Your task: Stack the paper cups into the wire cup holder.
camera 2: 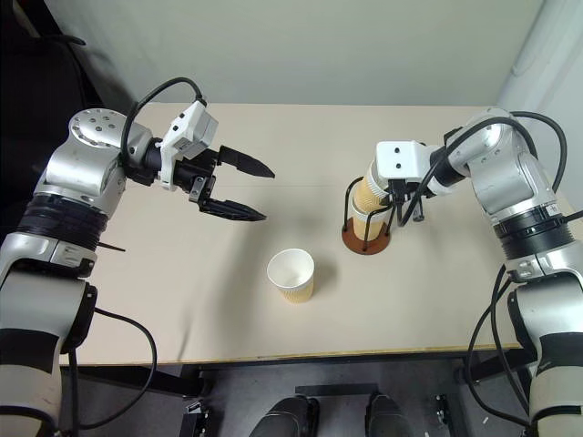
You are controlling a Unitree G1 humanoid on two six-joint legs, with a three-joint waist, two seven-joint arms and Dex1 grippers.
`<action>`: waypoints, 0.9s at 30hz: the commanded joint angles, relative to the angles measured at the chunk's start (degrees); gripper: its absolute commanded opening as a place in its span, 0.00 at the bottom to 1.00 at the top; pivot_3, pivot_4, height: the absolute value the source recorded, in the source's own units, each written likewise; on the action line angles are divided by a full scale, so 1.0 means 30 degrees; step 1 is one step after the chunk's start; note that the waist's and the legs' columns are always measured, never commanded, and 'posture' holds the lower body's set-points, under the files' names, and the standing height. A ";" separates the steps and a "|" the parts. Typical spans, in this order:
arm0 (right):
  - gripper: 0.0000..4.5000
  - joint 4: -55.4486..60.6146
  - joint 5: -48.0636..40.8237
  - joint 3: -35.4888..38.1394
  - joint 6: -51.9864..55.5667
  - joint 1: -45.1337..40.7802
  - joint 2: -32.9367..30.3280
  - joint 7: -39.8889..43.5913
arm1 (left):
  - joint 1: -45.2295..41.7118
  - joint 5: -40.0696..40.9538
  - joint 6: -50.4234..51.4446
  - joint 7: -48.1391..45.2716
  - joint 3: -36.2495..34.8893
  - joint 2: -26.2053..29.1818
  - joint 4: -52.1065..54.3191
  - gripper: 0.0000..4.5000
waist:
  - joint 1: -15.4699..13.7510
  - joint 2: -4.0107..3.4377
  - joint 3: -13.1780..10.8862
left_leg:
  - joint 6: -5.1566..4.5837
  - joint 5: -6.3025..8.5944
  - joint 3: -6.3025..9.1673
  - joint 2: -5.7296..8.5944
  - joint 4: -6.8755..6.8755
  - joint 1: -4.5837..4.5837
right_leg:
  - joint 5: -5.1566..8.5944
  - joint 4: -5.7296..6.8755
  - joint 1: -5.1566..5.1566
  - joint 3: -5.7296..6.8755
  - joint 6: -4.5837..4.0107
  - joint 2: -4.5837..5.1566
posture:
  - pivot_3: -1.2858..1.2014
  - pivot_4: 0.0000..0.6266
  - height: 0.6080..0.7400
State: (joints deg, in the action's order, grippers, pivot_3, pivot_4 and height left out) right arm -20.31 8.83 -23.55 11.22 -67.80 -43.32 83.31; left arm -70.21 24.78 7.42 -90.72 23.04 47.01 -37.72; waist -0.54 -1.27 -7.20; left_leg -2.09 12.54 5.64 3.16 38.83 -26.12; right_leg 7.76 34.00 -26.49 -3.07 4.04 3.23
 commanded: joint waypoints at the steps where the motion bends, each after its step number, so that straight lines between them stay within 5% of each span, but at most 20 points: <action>1: 0.01 -0.0144 0.0593 -0.0180 -0.1250 -0.0909 -0.0112 0.0590 | -0.0333 0.0220 -0.0036 -0.0594 -0.0366 0.0267 0.0554 1.00 | 0.0001 0.0000 0.0000 | 0.0000 0.0000 0.0001 0.0000 0.0000 0.0000 | -0.0001 0.0000 0.0000 0.0000 -0.0001 0.0000 | 0.52 0.24 1.00; 10: 0.01 -0.0945 0.1458 -0.0672 -0.3506 -0.1743 0.0252 0.1689 | -0.0357 0.0192 -0.0050 -0.0594 -0.0299 0.0263 0.0583 1.00 | 0.0010 -0.0001 0.0000 | 0.0000 0.0001 0.0005 0.0000 -0.0005 0.0001 | -0.0005 -0.0001 -0.0003 0.0002 -0.0015 -0.0001 | 0.52 0.24 1.00; 14: 0.20 -0.0663 0.0716 -0.0195 -0.2349 -0.1920 0.0955 0.2109 | -0.0323 0.0188 -0.0004 -0.0594 -0.0270 0.0258 0.0654 1.00 | 0.0020 0.0000 0.0000 | 0.0005 -0.0001 0.0005 0.0000 -0.0021 0.0005 | -0.0004 0.0001 -0.0008 0.0002 -0.0022 -0.0002 | 0.52 0.24 1.00; 18: 0.51 0.0114 -0.0248 0.0344 -0.0559 -0.1916 0.1439 0.2429 | -0.0262 0.0199 0.0036 -0.0594 -0.0239 0.0248 0.0734 1.00 | 0.0014 0.0000 0.0000 | 0.0031 -0.0016 0.0006 0.0000 -0.0029 0.0004 | 0.0000 -0.0001 -0.0008 0.0003 -0.0031 -0.0002 | 0.52 0.24 1.00; 27: 0.51 0.2186 -0.1760 0.1630 0.2967 -0.1510 0.0843 0.2146 | -0.0008 0.0109 0.0296 -0.0594 -0.0253 0.0295 0.1209 1.00 | 0.0000 0.0000 0.0000 | 0.0055 -0.0026 0.0009 0.0000 -0.0061 0.0004 | 0.0026 -0.0007 -0.0011 0.0014 -0.0074 -0.0002 | 0.52 0.24 1.00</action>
State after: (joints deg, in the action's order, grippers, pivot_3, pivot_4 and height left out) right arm -16.66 5.21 -21.56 18.41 -71.82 -39.55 90.18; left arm -69.92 24.71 7.96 -90.73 23.11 47.04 -35.89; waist -0.54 -1.27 -7.20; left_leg -1.92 12.46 5.67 3.16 38.63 -26.10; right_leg 7.85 33.99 -26.52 -3.03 3.81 3.23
